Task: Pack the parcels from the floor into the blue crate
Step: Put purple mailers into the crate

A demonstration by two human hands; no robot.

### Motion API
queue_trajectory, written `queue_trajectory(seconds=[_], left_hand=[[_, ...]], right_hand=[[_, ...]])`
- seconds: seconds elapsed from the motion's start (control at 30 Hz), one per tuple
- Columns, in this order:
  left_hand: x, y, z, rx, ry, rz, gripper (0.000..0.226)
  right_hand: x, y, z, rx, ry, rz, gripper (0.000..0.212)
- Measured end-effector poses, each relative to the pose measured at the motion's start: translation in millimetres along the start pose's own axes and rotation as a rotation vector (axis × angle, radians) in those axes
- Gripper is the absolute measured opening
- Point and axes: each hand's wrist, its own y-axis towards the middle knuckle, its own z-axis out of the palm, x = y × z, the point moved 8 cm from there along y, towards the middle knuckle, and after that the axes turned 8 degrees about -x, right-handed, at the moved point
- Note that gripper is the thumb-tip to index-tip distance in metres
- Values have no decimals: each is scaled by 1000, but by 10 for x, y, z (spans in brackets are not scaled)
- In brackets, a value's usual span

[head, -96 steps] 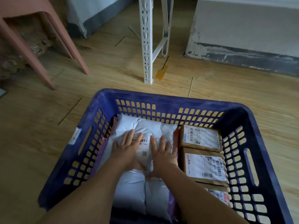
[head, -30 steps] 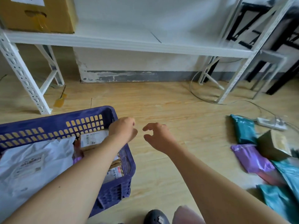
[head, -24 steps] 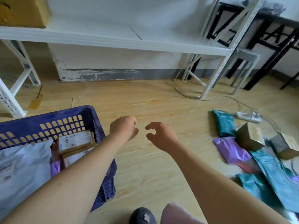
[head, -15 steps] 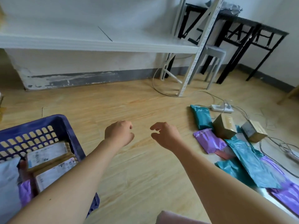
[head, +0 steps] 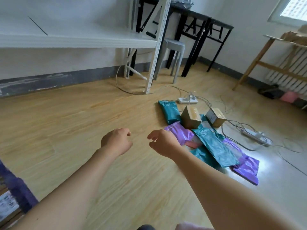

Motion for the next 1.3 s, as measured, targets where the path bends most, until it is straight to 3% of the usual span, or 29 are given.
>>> queue_trajectory(seconds=[0.17, 0.47, 0.87, 1.17, 1.3], left_hand=[[-376, 113, 385, 69, -7, 129, 42], [-834, 462, 1044, 149, -32, 201, 47], [-1960, 964, 2282, 283, 9, 347, 54], [-2610, 1324, 3426, 416, -41, 367, 56], [-2842, 1480, 3791, 457, -74, 354, 57]], right_hand=[[-566, 155, 92, 3, -23, 85, 32], [-1383, 493, 21, -71, -91, 106, 34], [-3653, 618, 285, -28, -125, 560, 46], [-4651, 879, 302, -109, -213, 662, 51], [-5097, 1039, 353, 14, -375, 694, 71]])
